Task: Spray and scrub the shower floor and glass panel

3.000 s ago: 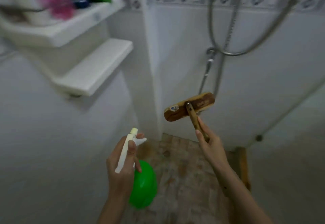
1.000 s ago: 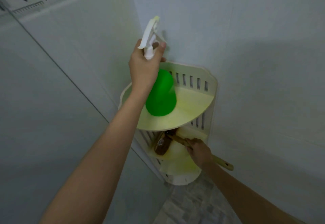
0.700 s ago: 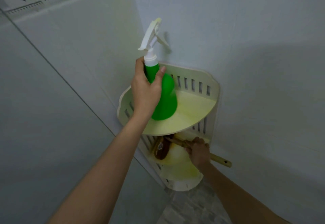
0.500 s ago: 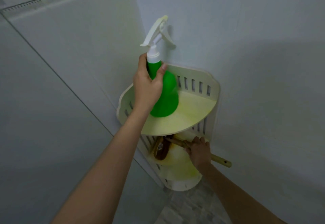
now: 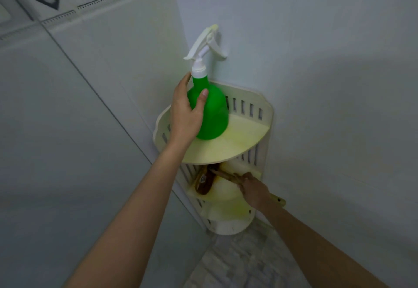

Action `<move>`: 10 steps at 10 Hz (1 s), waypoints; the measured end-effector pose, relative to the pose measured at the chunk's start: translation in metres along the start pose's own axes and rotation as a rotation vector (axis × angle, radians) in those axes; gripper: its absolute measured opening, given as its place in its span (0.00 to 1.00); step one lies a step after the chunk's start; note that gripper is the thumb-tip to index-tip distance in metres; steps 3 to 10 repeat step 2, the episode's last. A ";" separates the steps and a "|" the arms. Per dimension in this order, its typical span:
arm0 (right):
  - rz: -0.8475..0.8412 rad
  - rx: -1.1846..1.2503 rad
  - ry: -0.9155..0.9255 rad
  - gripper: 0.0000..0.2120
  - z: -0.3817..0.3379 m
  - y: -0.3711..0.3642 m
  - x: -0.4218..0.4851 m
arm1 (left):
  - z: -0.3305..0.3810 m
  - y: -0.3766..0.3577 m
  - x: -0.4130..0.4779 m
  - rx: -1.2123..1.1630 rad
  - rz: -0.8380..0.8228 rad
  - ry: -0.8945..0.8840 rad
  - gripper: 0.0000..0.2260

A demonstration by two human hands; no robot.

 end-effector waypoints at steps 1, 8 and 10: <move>-0.022 0.036 0.036 0.23 0.003 0.015 -0.019 | 0.008 0.015 -0.024 0.021 -0.003 0.067 0.25; -0.012 0.079 0.064 0.23 0.001 0.040 -0.047 | 0.017 0.027 -0.050 0.009 -0.020 0.080 0.23; -0.012 0.079 0.064 0.23 0.001 0.040 -0.047 | 0.017 0.027 -0.050 0.009 -0.020 0.080 0.23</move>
Point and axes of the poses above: each hand's wrist, its own x-axis towards the middle knuckle, its own y-axis out of the back of the hand, z = x × y, the point moved 7 cm from there along x, towards the middle knuckle
